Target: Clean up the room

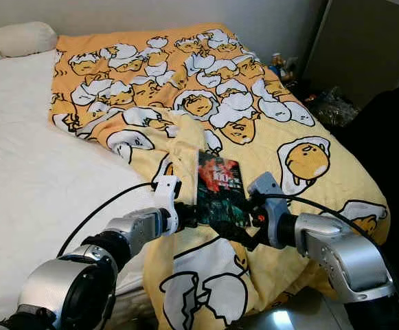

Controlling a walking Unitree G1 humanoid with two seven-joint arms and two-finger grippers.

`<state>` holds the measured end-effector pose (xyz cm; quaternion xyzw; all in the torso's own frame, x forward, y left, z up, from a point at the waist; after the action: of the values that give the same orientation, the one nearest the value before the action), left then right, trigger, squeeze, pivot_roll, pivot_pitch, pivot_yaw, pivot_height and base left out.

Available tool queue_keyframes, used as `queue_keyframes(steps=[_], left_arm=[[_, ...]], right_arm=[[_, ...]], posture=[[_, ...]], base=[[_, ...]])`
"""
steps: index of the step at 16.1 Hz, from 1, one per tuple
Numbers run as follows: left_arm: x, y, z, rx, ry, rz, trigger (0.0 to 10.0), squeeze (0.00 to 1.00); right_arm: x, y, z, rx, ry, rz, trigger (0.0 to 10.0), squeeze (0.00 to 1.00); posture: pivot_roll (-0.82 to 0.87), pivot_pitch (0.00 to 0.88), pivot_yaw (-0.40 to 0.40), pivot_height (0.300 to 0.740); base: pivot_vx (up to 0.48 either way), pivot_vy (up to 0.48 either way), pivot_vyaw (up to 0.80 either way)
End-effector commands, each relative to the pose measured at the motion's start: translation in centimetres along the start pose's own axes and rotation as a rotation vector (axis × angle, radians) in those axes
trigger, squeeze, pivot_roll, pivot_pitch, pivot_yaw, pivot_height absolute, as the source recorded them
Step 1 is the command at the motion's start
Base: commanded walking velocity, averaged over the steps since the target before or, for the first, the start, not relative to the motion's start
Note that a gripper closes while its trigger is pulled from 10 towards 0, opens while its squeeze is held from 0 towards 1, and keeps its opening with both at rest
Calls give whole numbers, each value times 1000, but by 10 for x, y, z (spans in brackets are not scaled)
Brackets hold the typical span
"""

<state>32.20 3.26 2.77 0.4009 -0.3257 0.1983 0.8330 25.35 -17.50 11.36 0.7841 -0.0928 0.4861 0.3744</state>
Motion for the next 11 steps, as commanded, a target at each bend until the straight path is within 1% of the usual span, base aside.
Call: queue_keyframes(steps=[1, 2, 4, 7, 9, 10, 11], left_arm=[[2, -2, 7, -22, 23, 11, 0, 0], [11, 1, 2, -41, 46, 48, 0, 0], [20, 7, -7, -58, 48, 80, 0, 0], [43, 35, -40, -98, 129, 167, 0, 0], [47, 45, -49, -107, 158, 178, 0, 0], [47, 57, -59, -94, 160, 183, 0, 0], [46, 61, -64, -78, 158, 182, 0, 0]], right_arm=[[2, 3, -1, -5, 15, -4, 10000, 0], [1, 4, 0, -8, 13, -2, 10000, 0], [1, 4, 0, -11, 9, -1, 10000, 0], [-1, 5, -1, -10, 1, 3, 10000, 0], [-1, 6, -1, -9, -2, 3, 10000, 0], [-3, 6, -1, -8, -4, 1, 10000, 0], [-4, 6, -1, -7, -5, -1, 10000, 0]], posture=[[-296, 0, 75, 740], [-287, 0, 71, 740], [-279, 0, 68, 740], [-268, 0, 68, 740], [-261, 0, 66, 740], [-254, 0, 62, 740], [-251, 0, 59, 740]], base=[[0, 0, 0], [0, 0, 0], [0, 0, 0], [0, 0, 0], [0, 0, 0], [0, 0, 0], [0, 0, 0]])
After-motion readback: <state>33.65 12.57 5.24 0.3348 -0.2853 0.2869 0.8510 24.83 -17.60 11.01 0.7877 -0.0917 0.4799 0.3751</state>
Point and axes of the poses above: a point about 5 cm out from each wrist's last joint towards the gripper, its own y axis pointing back from the gripper into the wrist, its own x axis along the axis of the wrist's last joint, z = x × y, the point moved 1 cm from there along -y, pointing out of the wrist towards the gripper, and after that the axes turned 2 degrees about -y, right-handed, at the moved point
